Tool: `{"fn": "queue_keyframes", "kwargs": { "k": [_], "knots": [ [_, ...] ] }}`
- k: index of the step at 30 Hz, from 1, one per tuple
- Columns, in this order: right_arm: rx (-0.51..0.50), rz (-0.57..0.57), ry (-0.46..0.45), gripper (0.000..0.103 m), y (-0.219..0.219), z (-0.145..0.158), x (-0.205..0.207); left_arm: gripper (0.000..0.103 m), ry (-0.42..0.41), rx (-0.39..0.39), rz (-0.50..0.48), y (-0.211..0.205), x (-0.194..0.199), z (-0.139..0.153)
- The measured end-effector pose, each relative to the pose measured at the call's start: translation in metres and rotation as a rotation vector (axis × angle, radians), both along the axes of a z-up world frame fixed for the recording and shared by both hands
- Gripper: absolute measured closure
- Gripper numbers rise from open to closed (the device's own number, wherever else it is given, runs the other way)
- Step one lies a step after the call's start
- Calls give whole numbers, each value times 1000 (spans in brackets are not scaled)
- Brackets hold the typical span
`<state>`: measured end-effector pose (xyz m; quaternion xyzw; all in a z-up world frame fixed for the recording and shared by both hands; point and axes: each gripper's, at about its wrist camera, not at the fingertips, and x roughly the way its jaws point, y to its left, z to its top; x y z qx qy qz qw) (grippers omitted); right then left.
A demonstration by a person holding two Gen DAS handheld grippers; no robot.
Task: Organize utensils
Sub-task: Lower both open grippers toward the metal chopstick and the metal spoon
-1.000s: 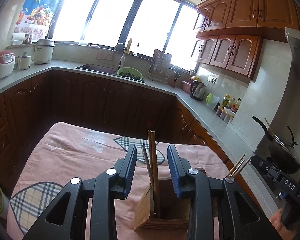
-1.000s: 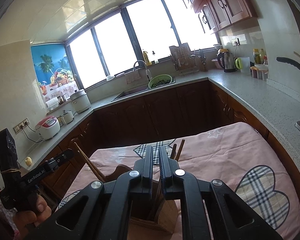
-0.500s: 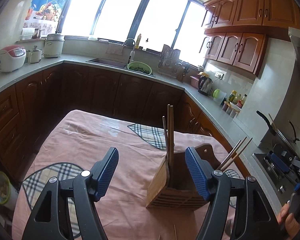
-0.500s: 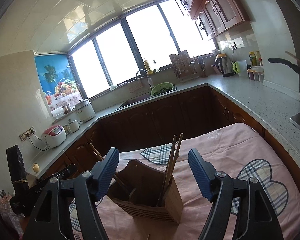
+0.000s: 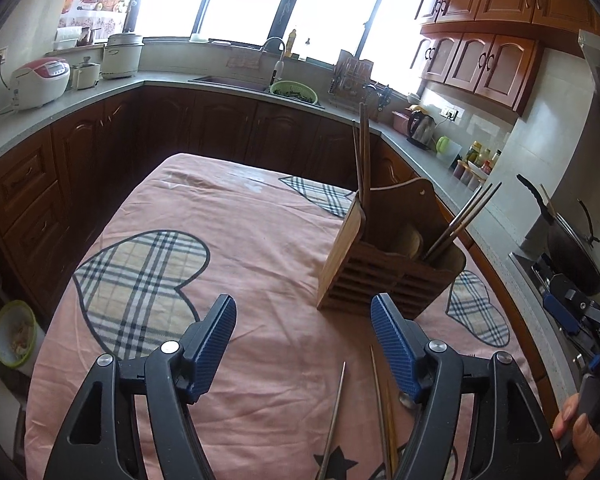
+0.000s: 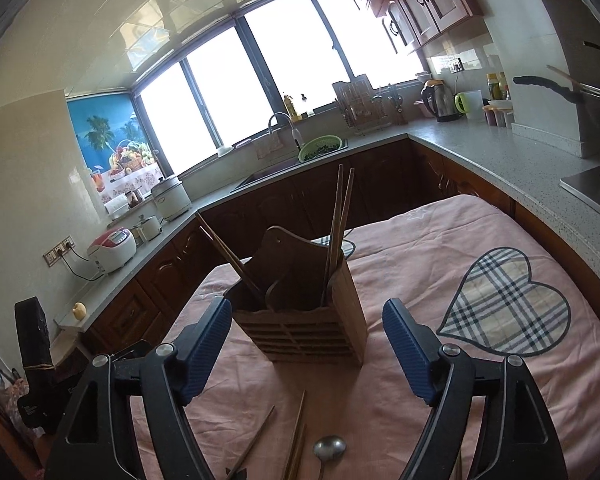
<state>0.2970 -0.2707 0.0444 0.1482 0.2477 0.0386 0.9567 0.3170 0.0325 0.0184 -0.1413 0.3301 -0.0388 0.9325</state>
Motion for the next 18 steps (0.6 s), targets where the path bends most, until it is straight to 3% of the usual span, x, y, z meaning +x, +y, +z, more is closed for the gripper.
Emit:
{"fn": "queue_keyframes", "kwargs": {
  "k": [18],
  "knots": [
    [-18, 19, 141, 23, 18, -53, -61, 33, 121, 19, -8, 5, -68, -23]
  ]
}}
